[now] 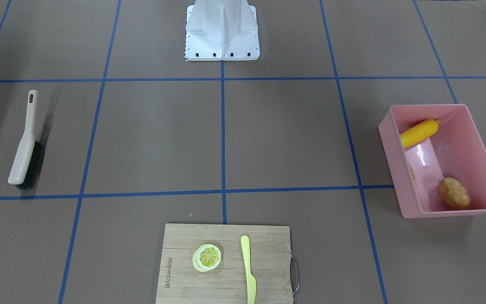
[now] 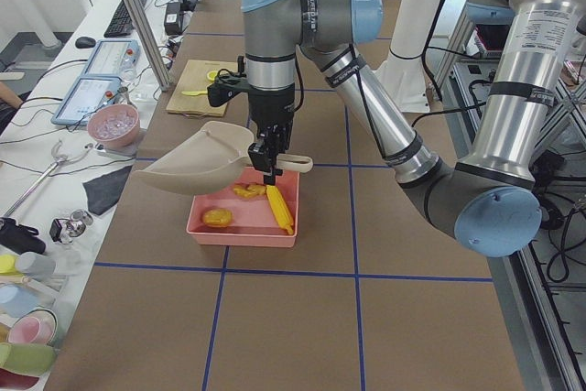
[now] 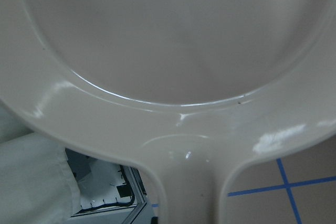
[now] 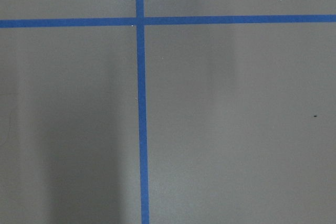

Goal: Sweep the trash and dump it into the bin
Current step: 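Lift the empty dustpan up out of the pink bin with the left gripper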

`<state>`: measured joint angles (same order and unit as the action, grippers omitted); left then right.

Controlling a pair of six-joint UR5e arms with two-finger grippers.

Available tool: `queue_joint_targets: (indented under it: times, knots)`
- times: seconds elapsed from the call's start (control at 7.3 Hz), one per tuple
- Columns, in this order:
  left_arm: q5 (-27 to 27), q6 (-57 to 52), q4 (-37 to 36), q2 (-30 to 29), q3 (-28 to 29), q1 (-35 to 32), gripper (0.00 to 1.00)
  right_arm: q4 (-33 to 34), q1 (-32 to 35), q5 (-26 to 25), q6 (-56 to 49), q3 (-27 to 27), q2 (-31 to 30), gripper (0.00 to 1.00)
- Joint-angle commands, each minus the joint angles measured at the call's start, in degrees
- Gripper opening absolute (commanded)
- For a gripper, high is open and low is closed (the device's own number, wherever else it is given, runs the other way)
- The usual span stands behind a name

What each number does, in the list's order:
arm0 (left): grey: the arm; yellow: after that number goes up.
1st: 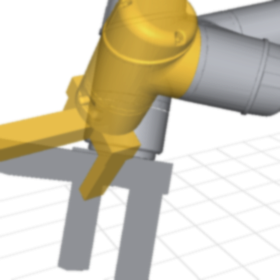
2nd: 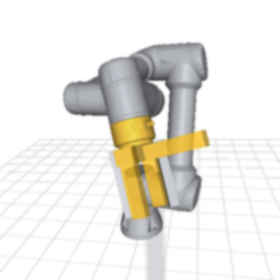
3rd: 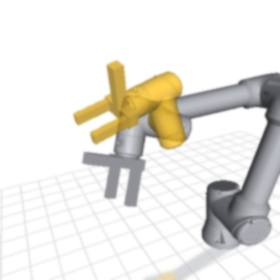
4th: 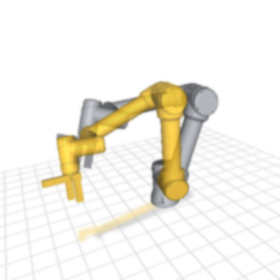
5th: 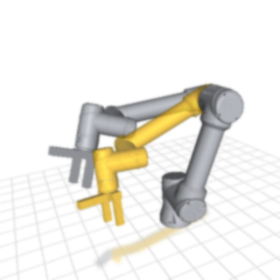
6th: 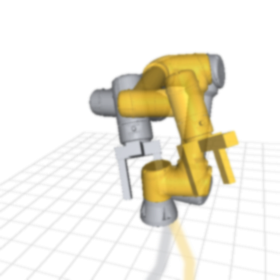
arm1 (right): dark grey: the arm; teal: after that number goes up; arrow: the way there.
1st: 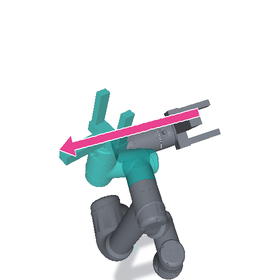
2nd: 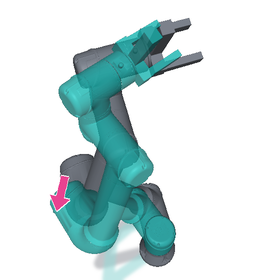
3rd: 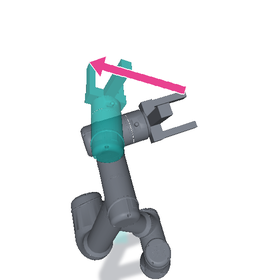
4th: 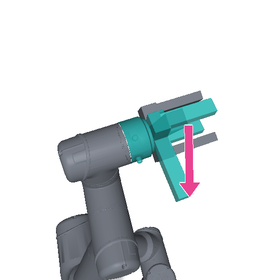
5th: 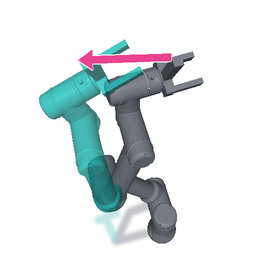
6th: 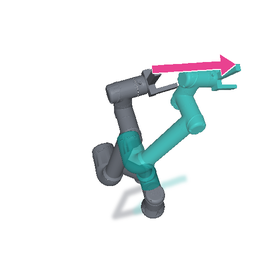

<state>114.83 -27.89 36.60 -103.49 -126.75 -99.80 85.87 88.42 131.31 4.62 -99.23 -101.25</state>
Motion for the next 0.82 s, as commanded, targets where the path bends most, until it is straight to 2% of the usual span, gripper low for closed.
queue_joint_targets:
  times: [0.0, 0.27, 0.55, 0.68]
  knots:
    - [1.4, 5.4, 0.6, 2.4, -3.5, 5.3, 0.0, 0.0, 0.0, 0.0, 0.0, 0.0, 0.0, 1.0]
    - [1.5, 9.4, 7.9, 5.3, -4.4, 11.8, 0.0, 0.0, 0.0, 0.1, 0.0, 0.0, 0.0, 1.0]
    - [1.5, 11.7, 10.5, 5.2, -6.0, 19.6, 0.0, 0.0, 0.0, 0.3, 0.0, 0.0, 0.0, 1.0]
    - [1.4, 11.6, 14.2, 5.2, -6.0, 23.4, 0.0, 0.0, 0.0, 0.3, 0.0, 0.0, 0.0, 1.0]
